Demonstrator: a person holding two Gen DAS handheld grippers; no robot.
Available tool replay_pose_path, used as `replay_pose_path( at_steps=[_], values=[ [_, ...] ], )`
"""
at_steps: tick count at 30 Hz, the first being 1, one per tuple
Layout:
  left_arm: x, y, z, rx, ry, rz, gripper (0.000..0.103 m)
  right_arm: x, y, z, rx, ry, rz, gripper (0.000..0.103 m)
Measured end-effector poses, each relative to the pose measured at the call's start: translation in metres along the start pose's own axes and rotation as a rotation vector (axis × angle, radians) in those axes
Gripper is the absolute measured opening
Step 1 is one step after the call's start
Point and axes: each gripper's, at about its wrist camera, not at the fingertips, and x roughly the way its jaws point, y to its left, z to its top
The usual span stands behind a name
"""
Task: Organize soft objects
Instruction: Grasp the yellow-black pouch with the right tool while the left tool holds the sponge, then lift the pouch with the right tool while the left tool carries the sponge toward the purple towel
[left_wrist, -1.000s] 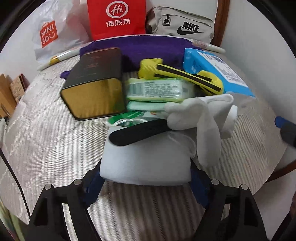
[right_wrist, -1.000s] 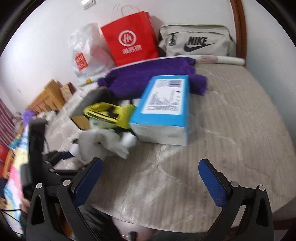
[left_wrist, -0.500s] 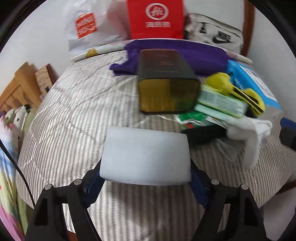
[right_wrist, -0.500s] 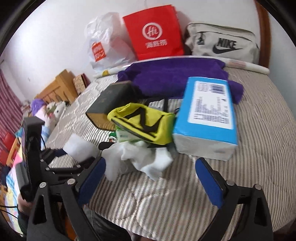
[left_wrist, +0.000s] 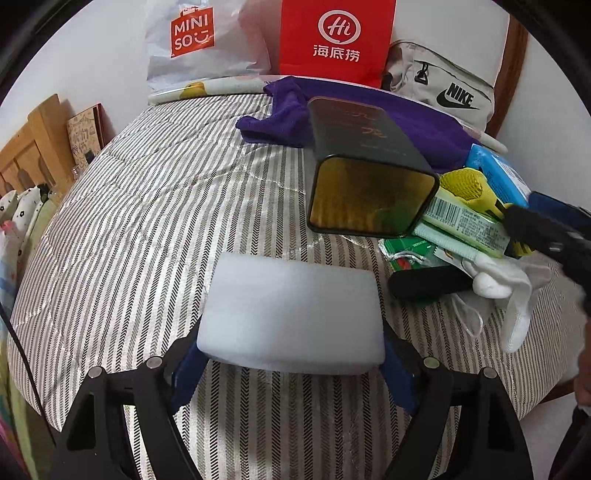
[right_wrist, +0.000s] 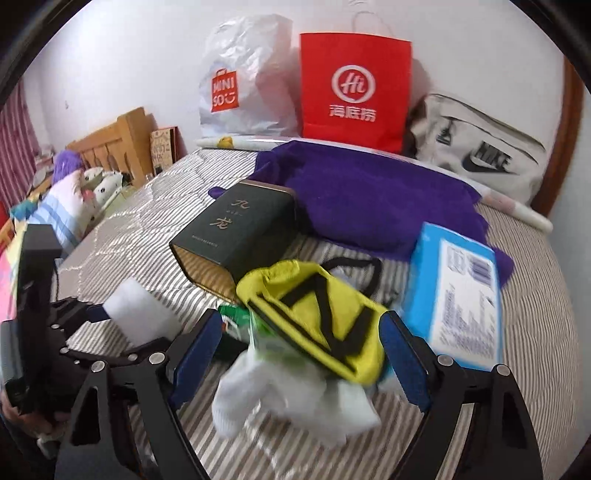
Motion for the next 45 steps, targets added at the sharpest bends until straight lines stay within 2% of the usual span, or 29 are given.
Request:
replay_pose_path(
  at_steps=[3, 5, 6, 8, 10, 12, 15, 24, 33, 41, 45],
  values=[
    [0.002, -0.002, 0.000, 0.022, -0.008, 0.010, 0.082, 0.022, 0.002, 0.004, -0.019, 0.043, -0.007, 0.084],
    [0.002, -0.003, -0.001, 0.034, -0.014, 0.011, 0.082, 0.031, 0.003, 0.005, -0.023, 0.068, -0.001, 0.071],
    [0.002, -0.003, -0.001, 0.038, -0.016, 0.011, 0.082, 0.033, 0.002, 0.006, -0.020, 0.078, 0.009, 0.061],
    [0.002, -0.002, -0.001, 0.041, -0.021, 0.009, 0.082, 0.035, 0.000, 0.010, -0.012, 0.090, 0.038, 0.054],
    [0.002, -0.001, -0.001, 0.044, -0.025, 0.005, 0.082, 0.031, -0.003, 0.013, -0.005, 0.091, 0.055, 0.041],
    [0.002, -0.001, -0.001, 0.046, -0.030, 0.005, 0.082, 0.024, -0.001, 0.017, -0.004, 0.081, 0.069, 0.034],
    [0.002, 0.000, -0.001, 0.039, -0.032, 0.004, 0.082, 0.012, -0.003, 0.022, 0.000, 0.064, 0.071, 0.030],
    [0.002, 0.002, -0.001, 0.028, -0.035, -0.003, 0.082, -0.011, -0.021, 0.023, 0.092, 0.070, 0.153, 0.030],
    [0.002, 0.000, -0.004, 0.034, -0.036, 0.015, 0.082, -0.017, -0.020, 0.008, 0.109, 0.141, 0.221, 0.034],
    [0.003, 0.000, -0.005, 0.041, -0.038, 0.022, 0.083, -0.035, -0.028, 0.008, 0.145, 0.114, 0.230, 0.034],
    [0.003, 0.000, -0.006, 0.041, -0.040, 0.022, 0.083, -0.027, -0.031, 0.005, 0.155, 0.124, 0.183, 0.031]
  ],
)
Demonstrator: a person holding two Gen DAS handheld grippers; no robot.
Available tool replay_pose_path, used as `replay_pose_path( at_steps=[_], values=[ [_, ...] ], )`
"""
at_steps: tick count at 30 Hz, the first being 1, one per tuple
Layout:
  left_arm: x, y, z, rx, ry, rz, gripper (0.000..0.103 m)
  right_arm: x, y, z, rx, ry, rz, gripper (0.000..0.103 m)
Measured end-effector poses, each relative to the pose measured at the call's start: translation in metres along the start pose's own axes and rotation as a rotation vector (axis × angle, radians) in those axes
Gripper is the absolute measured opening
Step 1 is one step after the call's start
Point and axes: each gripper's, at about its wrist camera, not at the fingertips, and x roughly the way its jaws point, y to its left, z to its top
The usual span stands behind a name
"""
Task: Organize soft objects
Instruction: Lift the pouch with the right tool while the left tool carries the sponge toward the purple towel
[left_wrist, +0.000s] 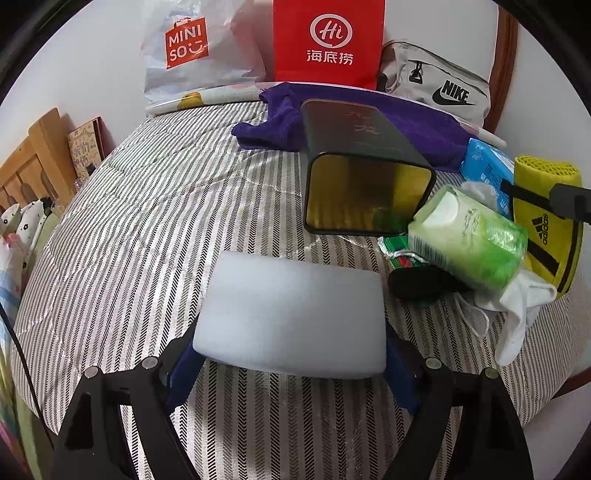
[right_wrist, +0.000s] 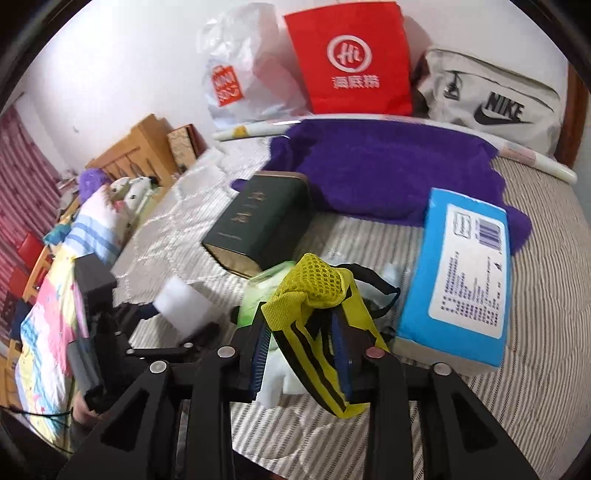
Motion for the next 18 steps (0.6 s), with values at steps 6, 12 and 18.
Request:
replay_pose_path(
  at_steps=[6, 12, 18],
  values=[
    [0.001, -0.002, 0.000, 0.003, 0.002, 0.012, 0.083, -0.004, 0.006, -0.002, -0.076, -0.042, -0.232, 0.027],
    [0.001, -0.003, 0.001, 0.002, 0.003, 0.016, 0.084, 0.014, -0.005, -0.006, -0.069, -0.005, -0.254, 0.027],
    [0.002, -0.004, 0.001, 0.000, 0.008, 0.021, 0.085, 0.032, -0.001, -0.005, -0.106, -0.021, -0.326, 0.027]
  ],
)
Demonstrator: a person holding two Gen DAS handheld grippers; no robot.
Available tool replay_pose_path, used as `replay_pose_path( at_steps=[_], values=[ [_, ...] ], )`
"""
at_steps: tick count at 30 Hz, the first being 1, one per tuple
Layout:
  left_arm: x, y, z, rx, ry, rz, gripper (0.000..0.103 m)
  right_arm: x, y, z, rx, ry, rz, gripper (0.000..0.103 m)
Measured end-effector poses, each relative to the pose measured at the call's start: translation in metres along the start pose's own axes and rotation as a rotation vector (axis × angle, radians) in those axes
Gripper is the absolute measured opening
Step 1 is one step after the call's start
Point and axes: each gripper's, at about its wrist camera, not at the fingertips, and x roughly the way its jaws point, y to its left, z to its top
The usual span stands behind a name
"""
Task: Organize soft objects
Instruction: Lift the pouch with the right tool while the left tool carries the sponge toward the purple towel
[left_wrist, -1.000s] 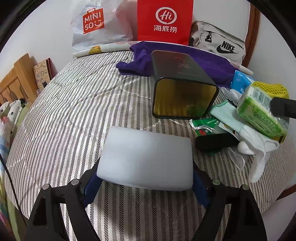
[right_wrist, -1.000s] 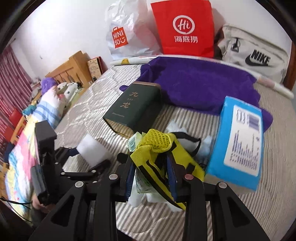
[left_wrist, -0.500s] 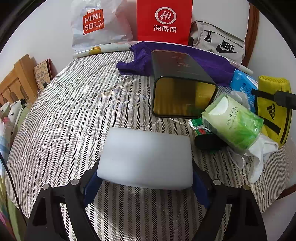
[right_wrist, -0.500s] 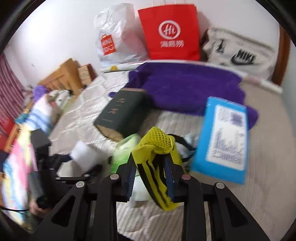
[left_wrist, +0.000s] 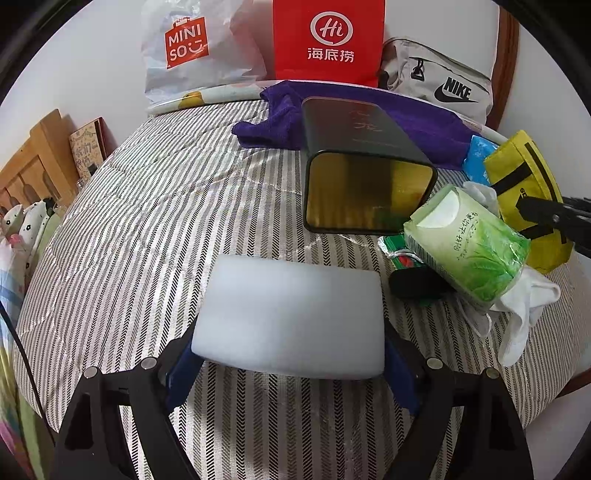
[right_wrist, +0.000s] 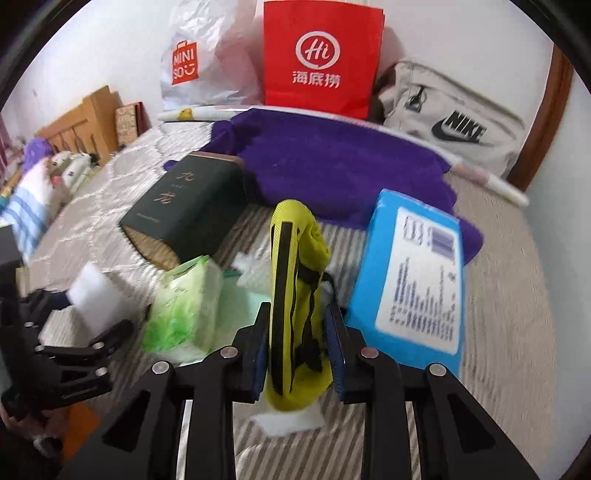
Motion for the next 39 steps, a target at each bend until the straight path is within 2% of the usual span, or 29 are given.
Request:
replay_pose_path(
  at_steps=[3, 4, 7, 13, 20, 30, 35, 39],
  values=[
    [0.001, 0.000, 0.000, 0.000, 0.001, 0.000, 0.085, 0.005, 0.004, 0.003, -0.027, -0.018, -0.021, 0.026],
    [0.001, 0.000, 0.000, 0.001, 0.001, 0.000, 0.085, 0.007, 0.004, 0.003, -0.030, -0.018, -0.014, 0.014],
    [0.001, 0.000, 0.001, 0.002, 0.003, -0.001, 0.085, 0.003, 0.003, 0.001, -0.040, -0.034, -0.011, 0.009],
    [0.000, 0.003, 0.003, -0.017, 0.009, -0.008, 0.081, -0.030, -0.013, -0.012, 0.026, -0.090, 0.100, 0.008],
    [-0.006, 0.005, 0.004, -0.050, 0.032, -0.009, 0.080, -0.056, -0.033, -0.040, 0.085, -0.109, 0.160, 0.008],
    [-0.029, -0.003, 0.012, -0.064, 0.017, 0.019, 0.080, -0.060, -0.059, -0.082, 0.132, -0.062, 0.144, 0.008],
    [-0.043, -0.008, 0.023, -0.076, -0.001, -0.001, 0.080, -0.053, -0.070, -0.097, 0.160, -0.032, 0.131, 0.008],
    [-0.056, -0.010, 0.034, -0.096, -0.016, -0.018, 0.080, -0.056, -0.076, -0.100, 0.186, -0.045, 0.147, 0.008]
  ],
)
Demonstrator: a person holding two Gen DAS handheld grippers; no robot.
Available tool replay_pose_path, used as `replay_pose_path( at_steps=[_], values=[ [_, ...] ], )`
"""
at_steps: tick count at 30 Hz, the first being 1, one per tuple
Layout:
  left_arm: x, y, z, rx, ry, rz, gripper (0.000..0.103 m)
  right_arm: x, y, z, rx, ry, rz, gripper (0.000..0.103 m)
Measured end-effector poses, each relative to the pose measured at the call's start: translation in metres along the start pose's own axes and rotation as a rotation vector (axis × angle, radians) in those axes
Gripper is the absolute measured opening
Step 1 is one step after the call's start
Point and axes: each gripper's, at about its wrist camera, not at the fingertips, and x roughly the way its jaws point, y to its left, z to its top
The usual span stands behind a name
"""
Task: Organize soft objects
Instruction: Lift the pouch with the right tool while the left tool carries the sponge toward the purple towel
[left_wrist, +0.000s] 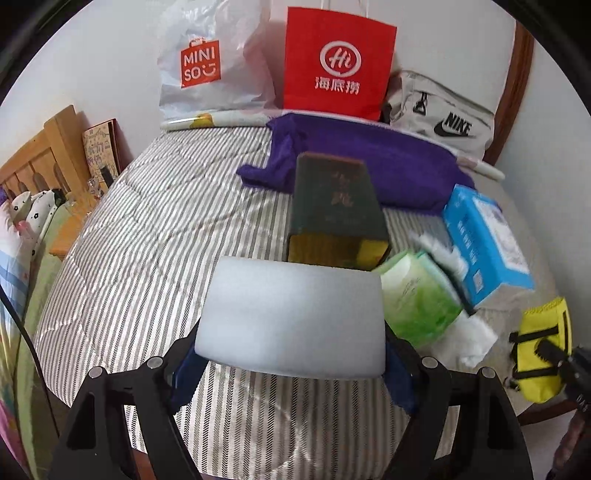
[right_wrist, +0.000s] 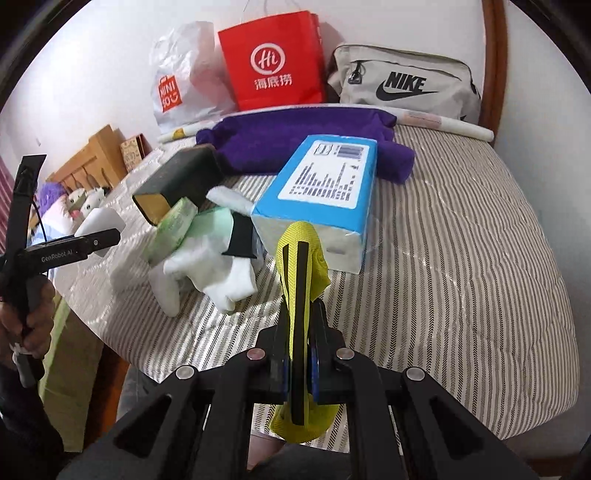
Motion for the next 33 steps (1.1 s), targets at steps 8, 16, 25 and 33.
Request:
replay_pose_path(
  at_steps=[8, 16, 25, 33],
  values=[
    [-0.013, -0.005, 0.024, -0.014, -0.011, -0.044, 0.080, -0.021, -0.007, 0.019, 0.013, -0.055, 0.023, 0.008],
    [-0.020, -0.011, 0.058, 0.006, -0.034, -0.042, 0.080, -0.035, -0.008, 0.064, -0.018, -0.122, 0.030, 0.008],
    [0.005, -0.009, 0.105, -0.003, -0.012, -0.069, 0.080, -0.030, -0.010, 0.131, -0.080, -0.201, -0.005, 0.008],
    [0.051, -0.017, 0.146, 0.014, 0.027, -0.096, 0.080, 0.001, -0.019, 0.179, -0.091, -0.232, -0.011, 0.008]
  ],
)
